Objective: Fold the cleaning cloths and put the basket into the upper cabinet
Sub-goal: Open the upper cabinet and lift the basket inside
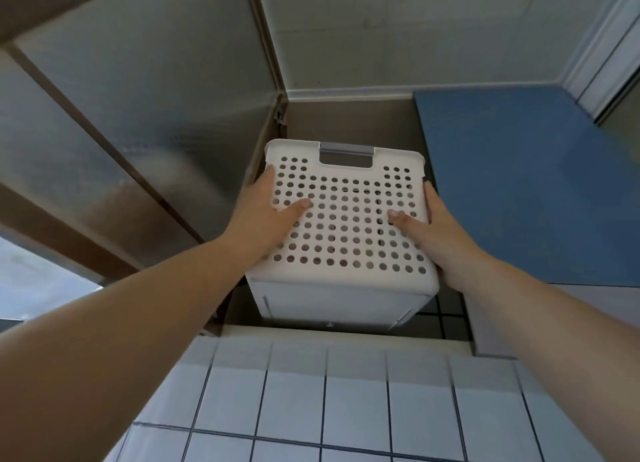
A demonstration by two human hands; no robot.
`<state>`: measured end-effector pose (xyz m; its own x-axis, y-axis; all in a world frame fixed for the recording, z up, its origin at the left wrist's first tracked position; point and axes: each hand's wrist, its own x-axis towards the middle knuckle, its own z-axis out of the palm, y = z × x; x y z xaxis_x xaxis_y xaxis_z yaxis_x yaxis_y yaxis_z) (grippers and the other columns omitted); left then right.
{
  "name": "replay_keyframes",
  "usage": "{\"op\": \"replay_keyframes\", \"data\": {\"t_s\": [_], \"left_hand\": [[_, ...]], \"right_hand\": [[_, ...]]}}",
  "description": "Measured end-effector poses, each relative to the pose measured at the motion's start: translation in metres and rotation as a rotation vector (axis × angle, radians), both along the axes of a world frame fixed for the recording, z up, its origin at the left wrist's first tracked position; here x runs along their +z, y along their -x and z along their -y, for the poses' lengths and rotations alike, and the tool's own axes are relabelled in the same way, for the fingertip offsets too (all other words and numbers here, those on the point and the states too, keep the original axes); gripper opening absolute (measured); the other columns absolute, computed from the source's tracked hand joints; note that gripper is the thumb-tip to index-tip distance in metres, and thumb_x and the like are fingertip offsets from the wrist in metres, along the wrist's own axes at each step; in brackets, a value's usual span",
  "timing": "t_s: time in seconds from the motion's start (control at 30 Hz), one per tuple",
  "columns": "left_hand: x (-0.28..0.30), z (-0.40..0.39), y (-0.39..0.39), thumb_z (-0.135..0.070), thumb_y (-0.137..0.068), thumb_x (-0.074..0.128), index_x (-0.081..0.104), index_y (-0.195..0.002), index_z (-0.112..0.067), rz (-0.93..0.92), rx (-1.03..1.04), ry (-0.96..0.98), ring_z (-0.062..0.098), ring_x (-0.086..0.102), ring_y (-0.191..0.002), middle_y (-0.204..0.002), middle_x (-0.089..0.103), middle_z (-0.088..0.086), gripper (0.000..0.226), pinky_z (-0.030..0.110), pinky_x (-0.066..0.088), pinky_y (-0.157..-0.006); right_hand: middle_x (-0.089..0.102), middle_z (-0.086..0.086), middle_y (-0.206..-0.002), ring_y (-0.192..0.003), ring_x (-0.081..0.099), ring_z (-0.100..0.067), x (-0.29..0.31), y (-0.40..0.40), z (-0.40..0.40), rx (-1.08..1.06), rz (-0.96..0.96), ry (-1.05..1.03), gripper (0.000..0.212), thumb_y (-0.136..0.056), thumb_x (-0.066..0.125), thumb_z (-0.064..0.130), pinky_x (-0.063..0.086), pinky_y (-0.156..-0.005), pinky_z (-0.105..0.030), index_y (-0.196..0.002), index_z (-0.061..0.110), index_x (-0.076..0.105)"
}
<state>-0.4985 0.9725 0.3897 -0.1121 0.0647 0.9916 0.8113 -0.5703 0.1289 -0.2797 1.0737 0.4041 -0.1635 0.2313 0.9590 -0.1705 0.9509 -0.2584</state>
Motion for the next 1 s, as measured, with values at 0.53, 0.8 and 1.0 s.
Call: {"op": "replay_keyframes", "data": {"t_s": [0.53,0.8,1.0], "left_hand": [[-0.050,-0.060,0.014,-0.056,-0.093,0.034,-0.002,-0.148,-0.035,-0.517,0.899,0.177,0.019,-0.006,-0.146,-0.159,-0.004,-0.003,0.069,0.050,0.004,-0.118],[-0.066,-0.096,0.027,-0.047,-0.097,0.033,-0.002,-0.148,-0.034,-0.389,0.853,0.248,0.022,-0.006,-0.146,-0.159,-0.003,-0.001,0.063,0.050,0.010,-0.118],[-0.070,-0.107,0.031,-0.048,-0.098,0.022,-0.002,-0.149,-0.034,-0.358,0.780,0.320,0.020,-0.010,-0.146,-0.159,-0.008,-0.002,0.057,0.045,0.004,-0.119]], "right_hand": [[0.030,-0.003,-0.149,-0.126,0.040,-0.015,-0.031,0.041,-0.041,-0.520,0.021,-0.103,0.064,-0.092,0.055,0.037,0.034,-0.100,-0.027,-0.147,0.026,0.024],[0.042,0.006,-0.142,-0.117,0.046,-0.008,-0.064,0.049,-0.058,-0.648,0.245,-0.135,0.061,-0.096,0.046,0.038,0.038,-0.093,-0.021,-0.148,0.036,0.014],[0.034,0.006,-0.149,-0.128,0.042,-0.014,-0.062,0.056,-0.067,-0.683,0.348,-0.071,0.065,-0.097,0.045,0.035,0.036,-0.100,-0.027,-0.149,0.034,0.005]]}}
